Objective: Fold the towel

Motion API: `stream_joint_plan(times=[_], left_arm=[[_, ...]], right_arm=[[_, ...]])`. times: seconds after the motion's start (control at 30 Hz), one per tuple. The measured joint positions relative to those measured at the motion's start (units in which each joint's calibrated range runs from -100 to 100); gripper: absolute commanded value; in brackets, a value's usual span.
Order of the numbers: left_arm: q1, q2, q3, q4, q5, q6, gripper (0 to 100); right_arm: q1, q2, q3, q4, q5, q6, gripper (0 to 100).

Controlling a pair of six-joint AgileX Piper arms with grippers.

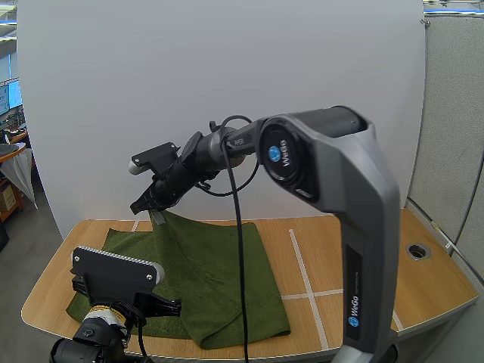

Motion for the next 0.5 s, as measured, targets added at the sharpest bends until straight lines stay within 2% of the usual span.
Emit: stream_joint_plan(times=[0.5], left_arm=[[0.00, 0.0, 0.0, 0.0, 0.0, 0.0, 0]], right_arm=[[2.5, 9.7, -14.2, -1.1, 2.2, 2.8, 0]])
